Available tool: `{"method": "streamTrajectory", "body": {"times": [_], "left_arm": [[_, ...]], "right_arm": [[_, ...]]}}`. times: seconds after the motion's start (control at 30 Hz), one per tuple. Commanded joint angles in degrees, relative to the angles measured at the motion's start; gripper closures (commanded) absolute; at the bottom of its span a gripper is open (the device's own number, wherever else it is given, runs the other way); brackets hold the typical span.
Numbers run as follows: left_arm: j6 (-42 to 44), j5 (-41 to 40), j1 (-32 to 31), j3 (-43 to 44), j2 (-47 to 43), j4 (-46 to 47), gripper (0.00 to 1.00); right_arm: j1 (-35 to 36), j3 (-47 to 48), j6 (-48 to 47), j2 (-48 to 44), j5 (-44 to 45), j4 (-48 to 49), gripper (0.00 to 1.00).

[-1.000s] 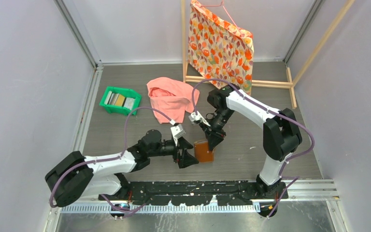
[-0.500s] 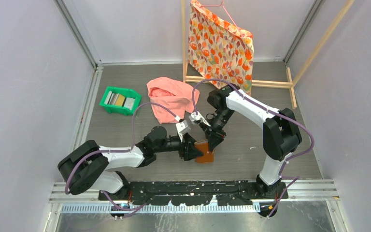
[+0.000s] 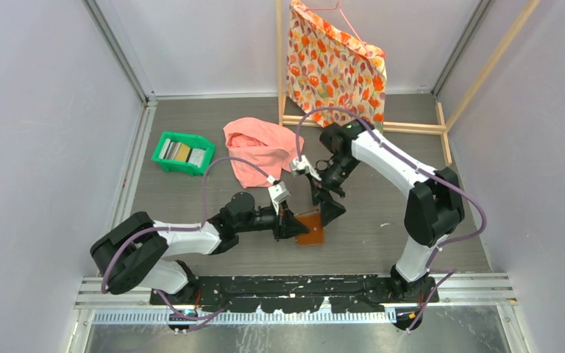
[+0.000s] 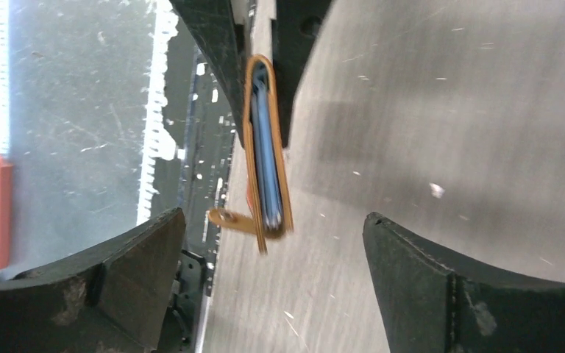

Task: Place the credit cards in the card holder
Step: Close the card holder at the center of the board.

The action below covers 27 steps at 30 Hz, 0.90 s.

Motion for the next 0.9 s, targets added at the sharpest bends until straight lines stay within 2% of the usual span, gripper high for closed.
{"method": "streamTrajectory", "body": {"times": [0.0,0.07,0.13,0.23,0.27,0.3,0.37,0.4,0.47,0.63,0.77,0.87], "left_arm": [[-0.7,-5.9,0.0,-1.3,-6.6,-3.5,1.0],[-1.2,-10.0,0.0,-1.3,-10.1,-9.0,1.0],[-2.2,-15.0,0.0,-0.6,-14.1,-15.1,1.0],[-6.9,-26.9,0.0,1.7,-20.0,-27.1,1.0],[-8.2,-30.6,0.0,2.6,-21.4,-30.4,1.0],[-10.2,-33.9,0.0,3.7,-22.9,-33.8,1.0],[-13.7,-39.6,0.0,5.8,-23.9,-38.9,1.0],[-16.7,-42.2,0.0,7.0,-24.0,-41.8,1.0],[-22.2,-46.2,0.0,10.0,-23.2,-46.0,1.0],[-29.1,-45.6,-0.4,16.4,-18.6,-51.8,1.0],[-30.3,-45.6,-1.4,18.9,-16.7,-51.7,1.0],[-31.2,-45.5,-1.5,19.5,-16.5,-51.9,1.0]], "right_arm": [[-3.6,9.1,3.8,-6.0,2.6,-2.1,0.01],[-4.5,13.9,7.1,-6.8,4.9,-2.4,0.0],[-4.9,17.3,16.4,-8.3,8.7,2.2,0.0],[-5.0,16.9,44.9,-10.8,16.5,16.5,0.0],[-5.3,15.4,52.3,-10.9,15.3,19.1,0.0],[-5.3,14.3,53.9,-10.3,11.0,19.1,0.01],[-5.3,12.4,55.6,-9.1,3.2,18.7,0.15],[-5.2,11.0,55.7,-9.7,3.1,19.8,0.2],[-5.0,4.5,58.5,-14.0,8.1,28.8,0.22],[-4.9,-5.9,65.2,-17.9,9.5,40.8,0.34],[-4.9,-7.0,66.9,-16.0,8.8,44.7,0.44],[-4.8,-6.5,67.5,-14.7,8.1,45.9,0.46]]}}
